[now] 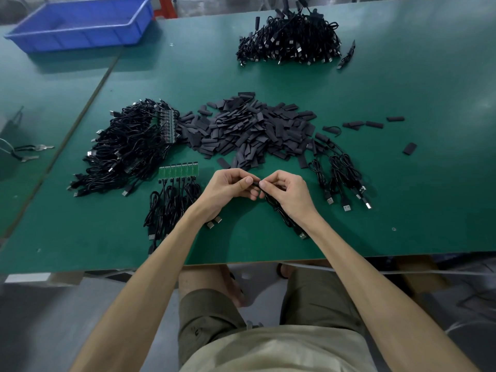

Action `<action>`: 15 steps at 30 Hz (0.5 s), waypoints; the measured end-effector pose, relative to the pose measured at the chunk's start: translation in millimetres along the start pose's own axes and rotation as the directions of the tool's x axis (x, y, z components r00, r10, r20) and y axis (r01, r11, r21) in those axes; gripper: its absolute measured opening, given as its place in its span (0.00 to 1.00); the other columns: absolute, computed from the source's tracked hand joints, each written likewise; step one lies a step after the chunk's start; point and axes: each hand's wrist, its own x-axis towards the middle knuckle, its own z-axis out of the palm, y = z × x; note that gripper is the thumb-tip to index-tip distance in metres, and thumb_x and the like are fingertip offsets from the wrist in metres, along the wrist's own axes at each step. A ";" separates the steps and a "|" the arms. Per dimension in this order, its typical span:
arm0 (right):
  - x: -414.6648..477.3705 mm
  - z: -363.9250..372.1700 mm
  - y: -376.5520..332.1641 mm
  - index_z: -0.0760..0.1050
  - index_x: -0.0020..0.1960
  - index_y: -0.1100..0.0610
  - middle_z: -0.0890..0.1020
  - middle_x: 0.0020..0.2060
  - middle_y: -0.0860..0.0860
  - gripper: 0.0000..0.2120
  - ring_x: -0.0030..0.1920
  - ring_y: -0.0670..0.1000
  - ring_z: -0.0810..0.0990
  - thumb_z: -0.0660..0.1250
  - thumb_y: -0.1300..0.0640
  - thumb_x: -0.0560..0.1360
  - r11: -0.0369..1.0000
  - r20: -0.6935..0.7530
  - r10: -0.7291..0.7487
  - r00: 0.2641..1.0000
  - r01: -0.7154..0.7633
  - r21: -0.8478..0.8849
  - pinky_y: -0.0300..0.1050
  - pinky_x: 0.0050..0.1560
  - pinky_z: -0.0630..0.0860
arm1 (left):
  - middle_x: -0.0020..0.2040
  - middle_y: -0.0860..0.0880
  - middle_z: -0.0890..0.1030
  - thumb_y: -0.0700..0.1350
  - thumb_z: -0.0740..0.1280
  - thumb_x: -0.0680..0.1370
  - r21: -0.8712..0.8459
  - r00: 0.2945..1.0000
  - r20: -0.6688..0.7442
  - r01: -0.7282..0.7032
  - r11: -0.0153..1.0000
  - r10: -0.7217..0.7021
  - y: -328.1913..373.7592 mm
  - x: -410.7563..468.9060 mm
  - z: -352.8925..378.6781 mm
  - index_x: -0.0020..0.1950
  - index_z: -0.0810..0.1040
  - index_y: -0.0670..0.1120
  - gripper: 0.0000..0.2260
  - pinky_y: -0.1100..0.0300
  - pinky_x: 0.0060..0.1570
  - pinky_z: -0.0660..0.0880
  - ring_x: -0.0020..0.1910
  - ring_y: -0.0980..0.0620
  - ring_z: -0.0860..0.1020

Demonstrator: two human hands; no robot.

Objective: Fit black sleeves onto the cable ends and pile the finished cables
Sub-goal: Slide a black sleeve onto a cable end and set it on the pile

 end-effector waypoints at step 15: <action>0.6 -2.4 2.0 0.83 0.49 0.60 0.87 0.37 0.50 0.07 0.40 0.47 0.86 0.74 0.56 0.79 1.000 0.022 0.001 1.000 -0.001 0.007 0.40 0.47 0.80 | 0.43 0.37 0.84 0.37 0.64 0.83 0.004 1.000 -0.016 0.007 1.000 -0.006 -5.7 3.5 -0.7 0.56 0.80 0.33 0.08 0.56 0.48 0.81 0.41 0.44 0.82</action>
